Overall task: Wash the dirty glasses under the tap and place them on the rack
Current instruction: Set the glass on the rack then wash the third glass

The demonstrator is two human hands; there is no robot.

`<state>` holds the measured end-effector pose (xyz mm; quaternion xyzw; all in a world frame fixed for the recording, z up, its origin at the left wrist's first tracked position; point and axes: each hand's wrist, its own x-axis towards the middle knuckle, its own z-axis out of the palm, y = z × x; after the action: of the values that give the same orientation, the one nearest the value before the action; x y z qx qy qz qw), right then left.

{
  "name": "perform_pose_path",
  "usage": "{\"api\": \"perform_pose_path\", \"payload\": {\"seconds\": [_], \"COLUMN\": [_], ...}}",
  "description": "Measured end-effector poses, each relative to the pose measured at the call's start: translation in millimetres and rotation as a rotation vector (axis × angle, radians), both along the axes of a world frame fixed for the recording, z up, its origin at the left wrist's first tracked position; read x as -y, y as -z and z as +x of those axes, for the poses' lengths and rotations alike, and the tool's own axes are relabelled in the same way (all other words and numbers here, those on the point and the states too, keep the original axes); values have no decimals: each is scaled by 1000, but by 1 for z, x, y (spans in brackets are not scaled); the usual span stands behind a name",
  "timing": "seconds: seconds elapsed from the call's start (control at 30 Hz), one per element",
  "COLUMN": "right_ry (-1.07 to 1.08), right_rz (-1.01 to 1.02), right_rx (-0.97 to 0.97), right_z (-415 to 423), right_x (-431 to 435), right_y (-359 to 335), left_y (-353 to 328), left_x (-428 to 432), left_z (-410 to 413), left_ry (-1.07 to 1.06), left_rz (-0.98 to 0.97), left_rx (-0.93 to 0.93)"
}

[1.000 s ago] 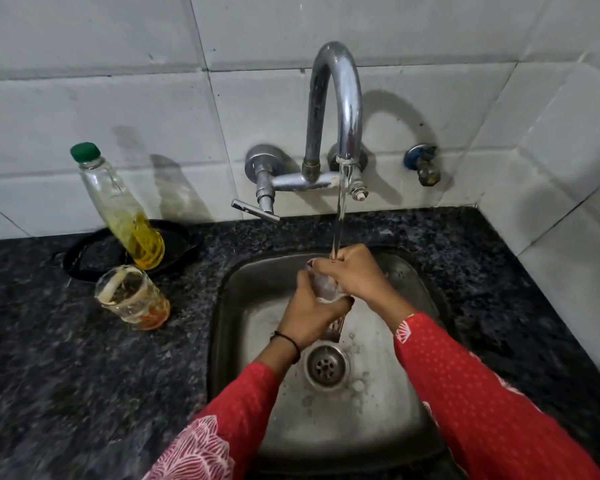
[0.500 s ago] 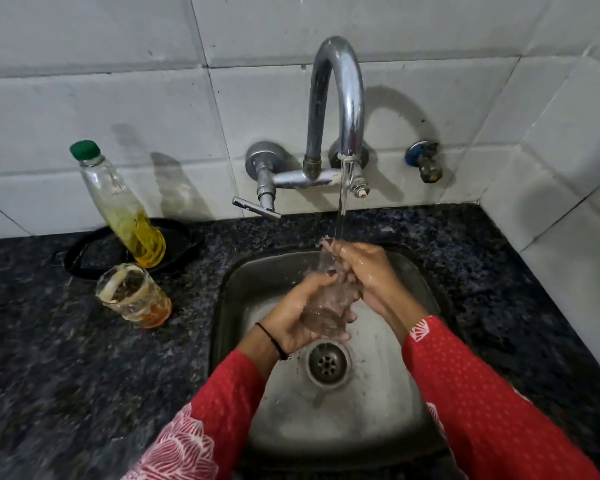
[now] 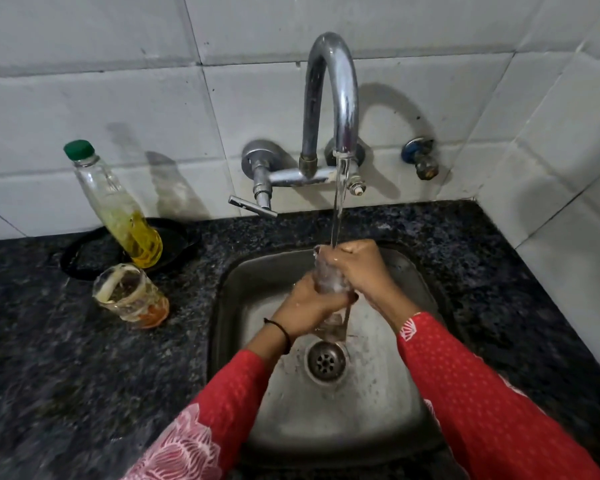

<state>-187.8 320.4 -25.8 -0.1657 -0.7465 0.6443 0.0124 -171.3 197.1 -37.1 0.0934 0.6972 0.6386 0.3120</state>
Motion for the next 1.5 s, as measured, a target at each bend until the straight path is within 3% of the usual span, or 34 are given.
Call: {"api": "perform_pose_path", "payload": {"seconds": [0.03, 0.1, 0.2, 0.23, 0.27, 0.3, 0.37, 0.4, 0.43, 0.5, 0.6, 0.63, 0.7, 0.8, 0.87, 0.93, 1.0, 1.1, 1.17, 1.23, 1.33, 1.4, 1.5], "right_ry": [-22, -16, 57, 53, 28, -27, -164, -223, -260, -302, -433, -495, -547, -334, -116, -40, -59, -109, -136, -113, -53, -54, 14], "right_rz": [69, 61, -253, -286, -213, -64, 203, 235, 199, 24, -228, -244, -208, -20, -5, 3, 11, 100, 294, 503, 642, 679, 561], "right_rx": [6, -24, 4, -2, -6, -8, 34, 65, 86, 82, 86, 93, 110, 69, 59, 23, -54, -221, -298, -324, -442, -525, -485], "right_z": [0, 2, 7, 7, 7, 6, 3, 4, 4, 7, 15, 17, 21, 18, 13, 9, 10, 18, 29, 41, 47, 46, 43], "right_x": [0, -1, -2, -2, -2, -1, 0, 0, -2, -9, -26, -30, -29, -11, 3, 7, 3, -7, -7, -3, -2, -2, 0], "right_y": [-1, 0, -3, -4, -4, -4, -4, -5, -5, -8, -10, -9, -4, -1, 0, -2, -4, -6, -3, 1, 9, 16, 23], "left_y": [2, 7, -2, 0, 2, 5, 12, 13, 15, 15, 10, 11, 19, 25, 22, 22, 23, 15, 18, 28, 40, 43, 45], "left_x": [-3, -2, 7, 9, 8, 5, -1, -3, -1, 7, 27, 33, 35, 24, 11, 3, 4, 19, 24, 23, 19, 16, 16], "left_z": [1, 0, 1, -1, -3, -4, -6, -6, -8, -13, -18, -21, -27, -27, -17, -10, -13, -19, -15, -10, -6, -3, 4], "left_ry": [-49, -49, 31, 39, 11, -22, -47, -83, -110, -74, 37, 61, 56, 3, -125, -229, -198, 9, 73, 53, -17, -52, -107], "left_rz": [-148, -79, 378, 423, 395, 252, -183, -319, -312, -79, 222, 232, 135, -176, -296, -315, -153, 15, 1, -67, -108, -63, 89], "left_rx": [-190, -167, 403, 475, 444, 292, -180, -327, -354, -181, 391, 471, 339, -166, -302, -377, -329, -96, -32, -86, -161, -141, 31]}}
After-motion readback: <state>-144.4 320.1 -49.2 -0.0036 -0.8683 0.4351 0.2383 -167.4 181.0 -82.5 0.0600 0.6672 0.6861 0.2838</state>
